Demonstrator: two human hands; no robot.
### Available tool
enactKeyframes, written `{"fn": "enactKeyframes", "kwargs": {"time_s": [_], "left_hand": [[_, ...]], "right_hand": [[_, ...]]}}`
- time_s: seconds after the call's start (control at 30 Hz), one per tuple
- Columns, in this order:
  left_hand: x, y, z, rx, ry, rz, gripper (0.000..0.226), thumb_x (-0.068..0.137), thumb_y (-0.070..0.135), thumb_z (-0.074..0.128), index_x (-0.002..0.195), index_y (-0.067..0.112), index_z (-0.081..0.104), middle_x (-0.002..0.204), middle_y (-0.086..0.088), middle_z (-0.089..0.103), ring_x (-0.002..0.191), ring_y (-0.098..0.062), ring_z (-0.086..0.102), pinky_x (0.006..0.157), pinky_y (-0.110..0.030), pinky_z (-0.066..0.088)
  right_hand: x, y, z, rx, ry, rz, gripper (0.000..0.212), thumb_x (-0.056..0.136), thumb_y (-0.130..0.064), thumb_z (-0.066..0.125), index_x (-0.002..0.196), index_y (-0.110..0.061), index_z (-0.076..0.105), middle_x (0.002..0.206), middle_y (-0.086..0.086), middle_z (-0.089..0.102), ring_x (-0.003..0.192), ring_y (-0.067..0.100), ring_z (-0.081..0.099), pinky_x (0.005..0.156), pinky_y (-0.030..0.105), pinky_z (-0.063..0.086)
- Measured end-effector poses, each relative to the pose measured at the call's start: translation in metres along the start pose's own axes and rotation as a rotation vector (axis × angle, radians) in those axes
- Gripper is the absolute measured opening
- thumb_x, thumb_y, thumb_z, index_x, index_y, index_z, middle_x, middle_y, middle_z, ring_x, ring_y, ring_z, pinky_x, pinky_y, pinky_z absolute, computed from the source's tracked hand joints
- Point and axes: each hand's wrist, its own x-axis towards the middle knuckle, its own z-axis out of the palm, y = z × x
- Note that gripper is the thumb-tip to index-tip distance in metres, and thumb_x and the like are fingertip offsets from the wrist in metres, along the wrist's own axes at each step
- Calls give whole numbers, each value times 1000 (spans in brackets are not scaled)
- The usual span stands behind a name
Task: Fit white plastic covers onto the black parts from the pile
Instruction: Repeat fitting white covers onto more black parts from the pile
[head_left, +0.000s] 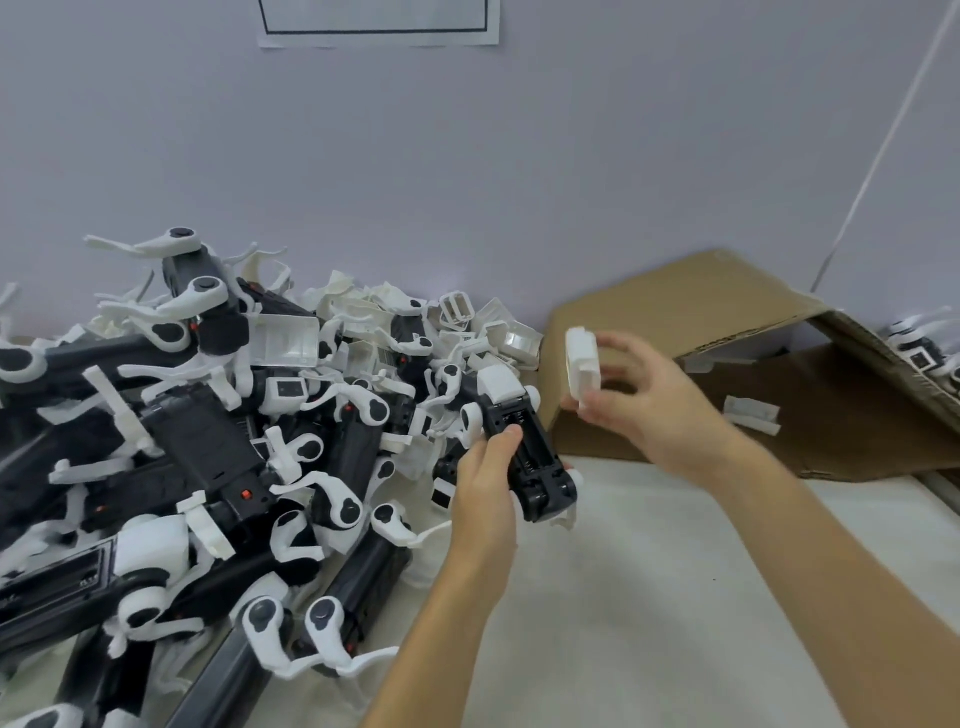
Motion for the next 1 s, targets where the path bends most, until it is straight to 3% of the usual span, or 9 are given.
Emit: {"fn": "enactKeyframes", "kwargs": {"time_s": [0.13, 0.23, 0.33, 0.43, 0.53, 0.63, 0.7, 0.83, 1.0], "left_hand": [[0, -2, 0, 8, 45, -23, 32, 95, 31, 58, 114, 6, 66, 118, -27, 65, 94, -31, 72, 69, -34, 56], [1, -3, 0, 29, 62, -44, 31, 97, 29, 54, 115, 6, 66, 117, -26, 67, 105, -37, 68, 74, -36, 56], [1, -4, 0, 33, 60, -32, 31, 98, 28, 53, 113, 5, 66, 113, -27, 68, 99, -34, 69, 70, -34, 57], [1, -5, 0, 50, 70, -37, 32, 98, 29, 53, 116, 6, 66, 117, -27, 67, 105, -36, 68, 75, -37, 56], [0, -5, -1, 105, 28, -9, 35, 94, 32, 59, 118, 8, 66, 113, -22, 70, 103, -34, 69, 75, -38, 56], [-1, -4, 0, 223, -49, 39, 38, 81, 40, 69, 114, 21, 70, 102, -7, 76, 99, -25, 72, 83, -41, 57], [-3, -3, 2, 311, -68, 68, 38, 73, 46, 72, 108, 31, 70, 98, 5, 77, 96, -14, 73, 85, -36, 56], [-3, -2, 1, 336, -71, 85, 36, 68, 45, 77, 102, 33, 71, 95, 10, 77, 88, -7, 73, 78, -29, 55], [-1, -1, -1, 324, -112, 33, 42, 63, 46, 82, 102, 34, 71, 96, 9, 77, 91, -9, 74, 84, -36, 58]], "right_hand": [[-32, 41, -1, 415, 3, 82, 67, 73, 8, 66, 133, -19, 56, 124, 19, 66, 97, 34, 73, 74, 29, 59], [-42, 62, 2, 557, -37, 133, 63, 78, 0, 64, 135, -26, 58, 126, 19, 66, 97, 35, 70, 86, 39, 57], [-42, 72, 5, 559, -81, 166, 46, 87, -14, 60, 132, -24, 63, 134, 21, 61, 102, 37, 60, 102, 50, 41], [-43, 76, 8, 531, -91, 187, 38, 91, -22, 58, 128, -21, 65, 128, 20, 65, 103, 37, 54, 96, 48, 37], [-46, 72, 10, 483, -68, 141, 41, 84, -15, 66, 125, -21, 67, 125, 14, 67, 104, 36, 60, 92, 47, 44], [-50, 62, 14, 105, 12, -71, 39, 94, -9, 65, 129, -28, 63, 127, 3, 63, 102, 22, 71, 83, 35, 57], [-52, 59, 15, -76, 56, -158, 50, 93, -4, 67, 135, -31, 57, 128, -6, 60, 104, 14, 70, 79, 27, 58], [-54, 57, 13, -101, 31, -193, 58, 84, 3, 74, 131, -27, 59, 128, -14, 61, 111, 6, 66, 83, 25, 58], [-53, 57, 7, -112, -33, -222, 62, 75, 2, 82, 126, -27, 63, 121, -15, 68, 115, 11, 65, 82, 27, 58]]}}
